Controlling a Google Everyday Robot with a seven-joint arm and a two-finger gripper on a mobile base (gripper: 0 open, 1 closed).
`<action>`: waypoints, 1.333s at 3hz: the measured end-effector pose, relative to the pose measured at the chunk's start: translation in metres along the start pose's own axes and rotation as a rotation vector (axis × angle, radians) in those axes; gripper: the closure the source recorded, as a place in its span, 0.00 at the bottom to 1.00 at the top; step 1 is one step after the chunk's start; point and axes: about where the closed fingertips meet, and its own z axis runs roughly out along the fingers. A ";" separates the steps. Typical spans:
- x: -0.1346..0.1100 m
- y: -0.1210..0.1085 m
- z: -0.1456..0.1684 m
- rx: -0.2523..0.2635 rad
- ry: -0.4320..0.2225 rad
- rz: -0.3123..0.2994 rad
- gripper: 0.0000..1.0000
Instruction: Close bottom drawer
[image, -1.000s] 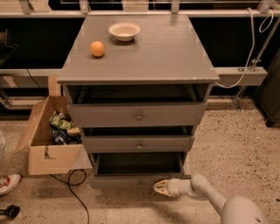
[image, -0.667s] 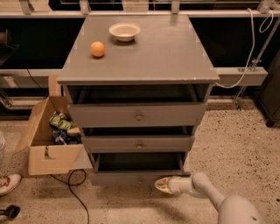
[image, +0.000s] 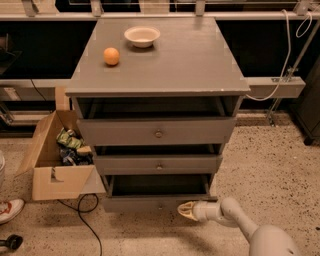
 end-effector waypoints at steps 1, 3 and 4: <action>0.002 -0.014 0.001 0.033 -0.007 -0.019 1.00; 0.005 -0.054 -0.011 0.183 -0.027 -0.057 1.00; 0.004 -0.069 -0.018 0.241 -0.041 -0.073 1.00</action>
Offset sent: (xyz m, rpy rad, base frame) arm 0.0478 -0.0270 0.0068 0.0038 -0.1297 -0.1091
